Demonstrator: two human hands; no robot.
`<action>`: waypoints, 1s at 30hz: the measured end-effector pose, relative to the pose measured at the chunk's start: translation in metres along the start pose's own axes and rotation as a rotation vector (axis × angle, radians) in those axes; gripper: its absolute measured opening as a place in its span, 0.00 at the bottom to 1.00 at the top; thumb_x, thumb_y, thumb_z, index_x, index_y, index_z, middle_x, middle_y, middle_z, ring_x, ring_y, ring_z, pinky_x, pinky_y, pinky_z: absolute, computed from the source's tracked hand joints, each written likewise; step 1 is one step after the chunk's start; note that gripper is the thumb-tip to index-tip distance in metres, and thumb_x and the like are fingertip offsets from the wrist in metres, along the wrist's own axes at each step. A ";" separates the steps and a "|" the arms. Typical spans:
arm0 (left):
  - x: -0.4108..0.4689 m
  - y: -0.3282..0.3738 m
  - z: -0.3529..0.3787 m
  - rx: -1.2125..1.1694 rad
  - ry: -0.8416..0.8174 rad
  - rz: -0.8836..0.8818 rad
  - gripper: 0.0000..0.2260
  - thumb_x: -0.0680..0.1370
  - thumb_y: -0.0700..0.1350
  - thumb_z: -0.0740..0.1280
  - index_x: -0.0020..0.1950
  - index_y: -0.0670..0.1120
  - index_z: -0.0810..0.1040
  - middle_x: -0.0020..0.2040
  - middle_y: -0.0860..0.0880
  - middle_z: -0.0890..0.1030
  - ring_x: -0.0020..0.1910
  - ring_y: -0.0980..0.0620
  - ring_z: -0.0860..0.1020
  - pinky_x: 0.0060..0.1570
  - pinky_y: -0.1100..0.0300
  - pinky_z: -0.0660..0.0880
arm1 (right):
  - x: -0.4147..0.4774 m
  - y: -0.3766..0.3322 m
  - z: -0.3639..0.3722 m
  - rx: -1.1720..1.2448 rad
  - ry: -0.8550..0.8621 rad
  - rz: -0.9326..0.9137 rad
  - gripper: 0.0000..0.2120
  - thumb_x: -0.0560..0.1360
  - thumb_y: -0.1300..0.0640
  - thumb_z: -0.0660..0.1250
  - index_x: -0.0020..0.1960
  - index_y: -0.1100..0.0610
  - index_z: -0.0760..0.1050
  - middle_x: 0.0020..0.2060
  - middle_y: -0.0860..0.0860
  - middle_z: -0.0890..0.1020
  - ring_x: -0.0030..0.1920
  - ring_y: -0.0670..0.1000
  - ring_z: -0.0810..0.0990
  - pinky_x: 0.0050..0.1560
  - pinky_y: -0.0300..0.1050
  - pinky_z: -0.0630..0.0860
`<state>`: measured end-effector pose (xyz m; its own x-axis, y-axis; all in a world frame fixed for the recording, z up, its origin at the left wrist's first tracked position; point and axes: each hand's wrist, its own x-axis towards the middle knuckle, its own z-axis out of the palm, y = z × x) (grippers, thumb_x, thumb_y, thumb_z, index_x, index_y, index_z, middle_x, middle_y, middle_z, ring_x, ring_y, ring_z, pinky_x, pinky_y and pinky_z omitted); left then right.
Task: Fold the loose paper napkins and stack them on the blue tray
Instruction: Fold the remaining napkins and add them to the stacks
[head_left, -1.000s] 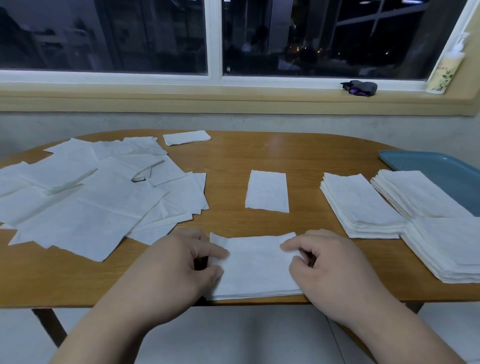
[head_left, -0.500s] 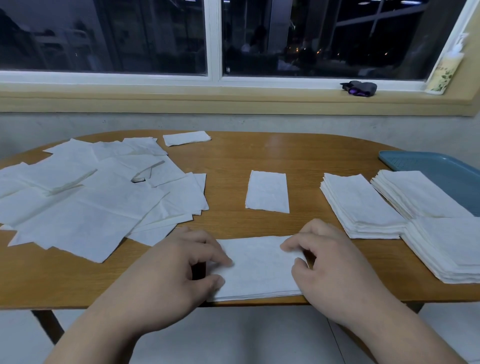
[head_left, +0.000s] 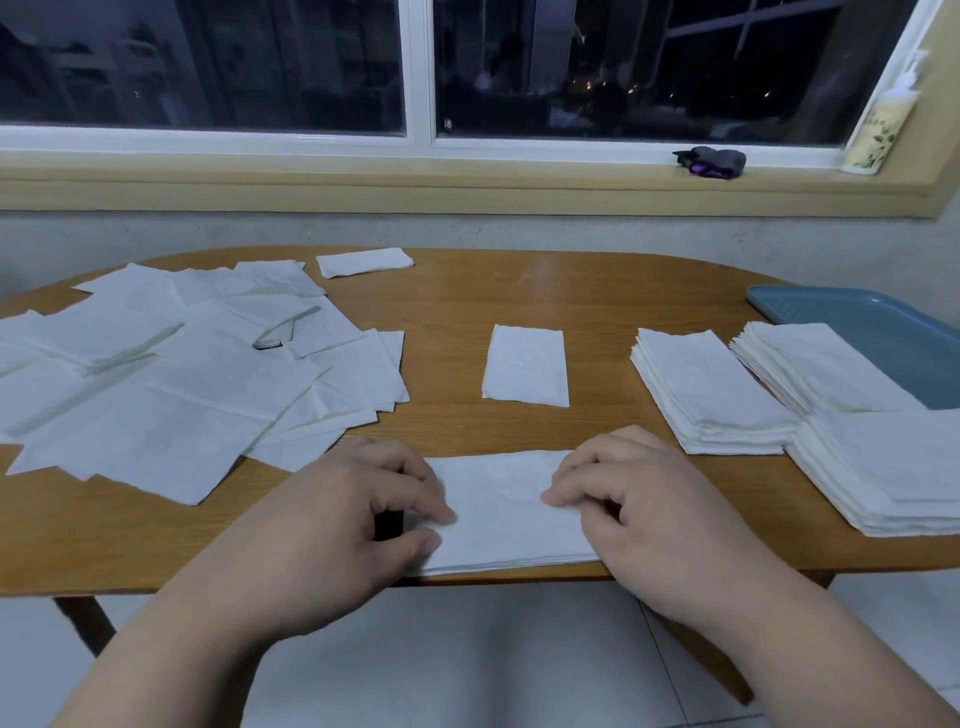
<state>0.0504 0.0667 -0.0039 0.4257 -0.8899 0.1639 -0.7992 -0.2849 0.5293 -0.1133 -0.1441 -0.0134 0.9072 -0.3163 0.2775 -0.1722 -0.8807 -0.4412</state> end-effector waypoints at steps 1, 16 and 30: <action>-0.001 0.001 0.000 0.018 -0.003 0.023 0.06 0.74 0.52 0.73 0.47 0.64 0.84 0.54 0.69 0.76 0.59 0.62 0.72 0.51 0.67 0.70 | -0.001 0.000 0.000 0.001 0.003 0.000 0.16 0.77 0.64 0.65 0.50 0.44 0.85 0.46 0.31 0.78 0.59 0.38 0.69 0.61 0.41 0.68; -0.002 0.002 0.018 0.205 -0.030 0.217 0.20 0.66 0.66 0.68 0.57 0.65 0.76 0.56 0.68 0.71 0.59 0.60 0.70 0.54 0.66 0.70 | -0.018 0.007 -0.007 0.038 0.001 0.075 0.16 0.76 0.64 0.65 0.46 0.44 0.84 0.48 0.32 0.79 0.58 0.38 0.71 0.55 0.29 0.66; -0.013 0.040 0.019 -0.020 0.208 0.236 0.04 0.74 0.54 0.66 0.43 0.58 0.79 0.45 0.62 0.80 0.50 0.53 0.77 0.47 0.59 0.72 | -0.054 -0.004 -0.017 -0.144 0.020 -0.015 0.22 0.70 0.29 0.62 0.59 0.37 0.77 0.51 0.30 0.73 0.60 0.36 0.66 0.64 0.40 0.61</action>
<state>0.0047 0.0604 -0.0012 0.3088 -0.8381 0.4496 -0.8786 -0.0704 0.4723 -0.1678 -0.1296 -0.0124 0.9025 -0.3083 0.3007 -0.2132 -0.9265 -0.3100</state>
